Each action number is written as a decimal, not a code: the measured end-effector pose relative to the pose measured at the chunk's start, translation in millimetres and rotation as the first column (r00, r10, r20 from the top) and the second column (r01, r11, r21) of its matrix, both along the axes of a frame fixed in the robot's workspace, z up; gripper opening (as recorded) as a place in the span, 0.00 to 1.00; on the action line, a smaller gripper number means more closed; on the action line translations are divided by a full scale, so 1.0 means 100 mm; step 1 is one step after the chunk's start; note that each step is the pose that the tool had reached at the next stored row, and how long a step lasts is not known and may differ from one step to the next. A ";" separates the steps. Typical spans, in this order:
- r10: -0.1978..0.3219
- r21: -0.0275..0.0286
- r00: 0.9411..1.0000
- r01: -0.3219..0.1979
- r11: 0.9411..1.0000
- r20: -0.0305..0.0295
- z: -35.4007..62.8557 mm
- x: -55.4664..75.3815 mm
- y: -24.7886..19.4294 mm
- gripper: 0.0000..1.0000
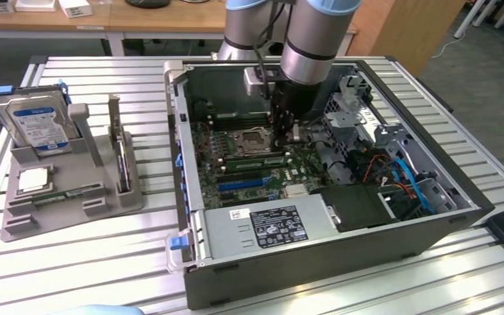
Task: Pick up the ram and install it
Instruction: 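Press down the ram until it locks into place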
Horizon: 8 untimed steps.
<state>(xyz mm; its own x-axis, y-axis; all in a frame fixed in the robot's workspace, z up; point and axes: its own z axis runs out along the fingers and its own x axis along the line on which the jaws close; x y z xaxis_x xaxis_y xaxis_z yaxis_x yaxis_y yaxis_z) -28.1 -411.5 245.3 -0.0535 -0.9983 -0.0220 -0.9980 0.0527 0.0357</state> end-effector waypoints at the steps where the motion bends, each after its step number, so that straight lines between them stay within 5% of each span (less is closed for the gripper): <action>1: 0.000 0.000 1.000 0.000 1.000 0.000 0.002 -0.02 0.000 0.10; 8: 0.000 0.000 1.000 0.000 1.000 0.005 0.008 -0.19 0.000 0.10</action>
<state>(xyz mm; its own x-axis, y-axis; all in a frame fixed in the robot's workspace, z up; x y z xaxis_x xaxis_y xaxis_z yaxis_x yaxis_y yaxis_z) -47.6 -411.6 246.2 -0.0532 -0.9983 -0.0222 -0.9982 0.0526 0.0302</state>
